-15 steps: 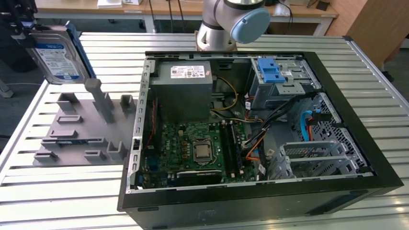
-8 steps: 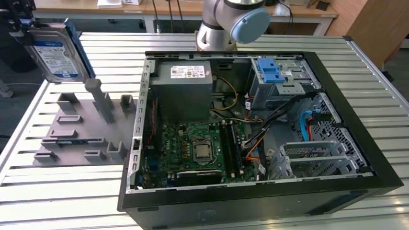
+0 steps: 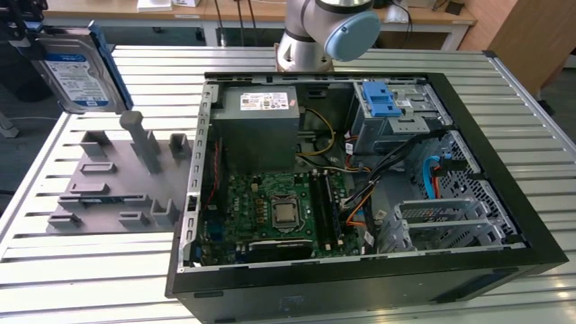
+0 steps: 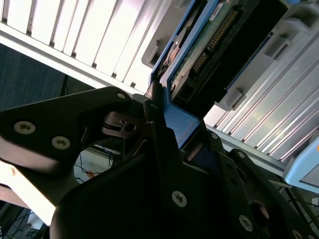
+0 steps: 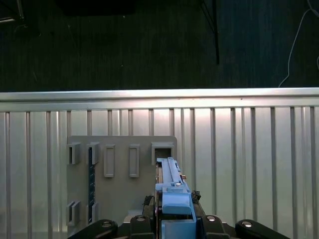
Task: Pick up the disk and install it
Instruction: 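Pick up the disk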
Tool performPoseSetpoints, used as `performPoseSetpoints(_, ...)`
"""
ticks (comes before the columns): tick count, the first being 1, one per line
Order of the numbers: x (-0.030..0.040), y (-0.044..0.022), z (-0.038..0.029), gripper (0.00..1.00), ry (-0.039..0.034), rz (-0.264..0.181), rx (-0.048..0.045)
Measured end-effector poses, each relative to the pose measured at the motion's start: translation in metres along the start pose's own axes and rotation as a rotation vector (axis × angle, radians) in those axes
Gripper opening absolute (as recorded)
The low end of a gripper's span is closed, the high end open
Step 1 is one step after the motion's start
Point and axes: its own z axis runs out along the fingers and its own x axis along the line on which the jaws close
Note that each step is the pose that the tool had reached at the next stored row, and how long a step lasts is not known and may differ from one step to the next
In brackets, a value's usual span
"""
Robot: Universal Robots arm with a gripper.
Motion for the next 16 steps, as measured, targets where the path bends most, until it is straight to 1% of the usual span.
performPoseSetpoints(16,-0.0006,0.0000,-0.0156,0.36,0.0000,0.000,0.0004)
